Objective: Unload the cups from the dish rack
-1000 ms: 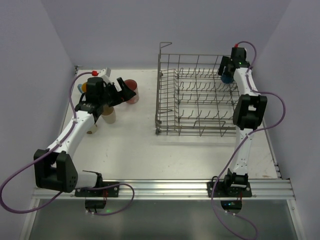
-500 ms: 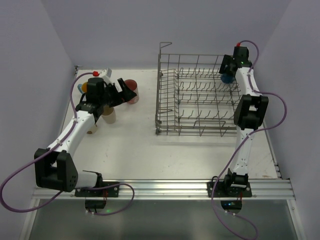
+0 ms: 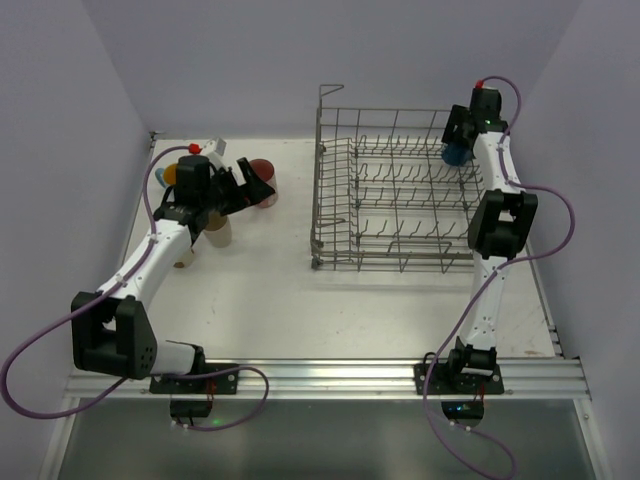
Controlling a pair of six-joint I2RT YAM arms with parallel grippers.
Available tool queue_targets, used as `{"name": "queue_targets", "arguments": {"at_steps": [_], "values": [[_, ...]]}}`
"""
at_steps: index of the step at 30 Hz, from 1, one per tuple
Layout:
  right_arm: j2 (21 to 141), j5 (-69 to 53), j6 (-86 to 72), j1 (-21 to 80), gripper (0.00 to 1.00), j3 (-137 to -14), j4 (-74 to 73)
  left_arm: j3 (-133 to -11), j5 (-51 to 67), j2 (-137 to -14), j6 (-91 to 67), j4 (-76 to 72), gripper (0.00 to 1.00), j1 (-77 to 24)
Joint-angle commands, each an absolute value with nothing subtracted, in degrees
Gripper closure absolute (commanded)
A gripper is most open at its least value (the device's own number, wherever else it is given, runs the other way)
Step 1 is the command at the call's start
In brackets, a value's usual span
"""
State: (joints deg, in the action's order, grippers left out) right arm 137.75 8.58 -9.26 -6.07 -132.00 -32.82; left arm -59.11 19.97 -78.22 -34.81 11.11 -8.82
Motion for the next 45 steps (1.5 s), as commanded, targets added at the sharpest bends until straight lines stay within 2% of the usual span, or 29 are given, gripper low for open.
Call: {"name": "queue_targets", "arguments": {"at_steps": [1,3,4,6,7,11,16,25,39,45], "values": [[138.43,6.59,-9.05,-6.33,0.35,-135.7,-30.5,-58.8,21.71,-78.13,-33.49,8.44,0.03,-9.23],[138.43,6.68,-9.05,-6.33,0.44,-135.88,-30.59,-58.62,21.71,-78.22,-33.4,8.44,0.03,-9.23],[138.6,6.59,-9.05,-6.33,0.57,-135.97,-30.5,-58.62,21.71,-78.14,-33.49,8.44,0.03,-9.23],[138.52,7.03,-9.23,-6.42,0.77,-135.97,-30.24,-58.45,21.8,-78.22,-33.49,8.44,0.04,-9.23],[138.78,7.21,-9.32,-6.33,1.0,-136.14,-30.23,-58.36,21.88,-78.14,-33.49,8.44,0.03,-9.23],[138.0,7.38,-9.75,-6.24,1.0,-135.18,-29.71,-58.36,22.06,-77.87,-33.49,8.44,0.03,-9.23],[132.55,8.17,-10.02,-6.06,1.0,-126.15,-23.91,-58.18,21.97,-77.17,-33.57,8.44,0.03,-9.23],[124.9,9.58,-11.07,-5.62,1.0,-119.54,-21.54,-57.66,22.76,-76.64,-34.1,8.44,0.03,-9.23],[123.67,12.48,-11.25,-5.62,1.0,-121.99,-21.45,-57.39,23.47,-76.2,-34.1,8.26,0.03,-9.23],[120.06,13.53,-11.43,-5.45,1.0,-118.48,-18.54,-57.39,23.99,-76.81,-34.63,7.73,0.04,-9.32]]}}
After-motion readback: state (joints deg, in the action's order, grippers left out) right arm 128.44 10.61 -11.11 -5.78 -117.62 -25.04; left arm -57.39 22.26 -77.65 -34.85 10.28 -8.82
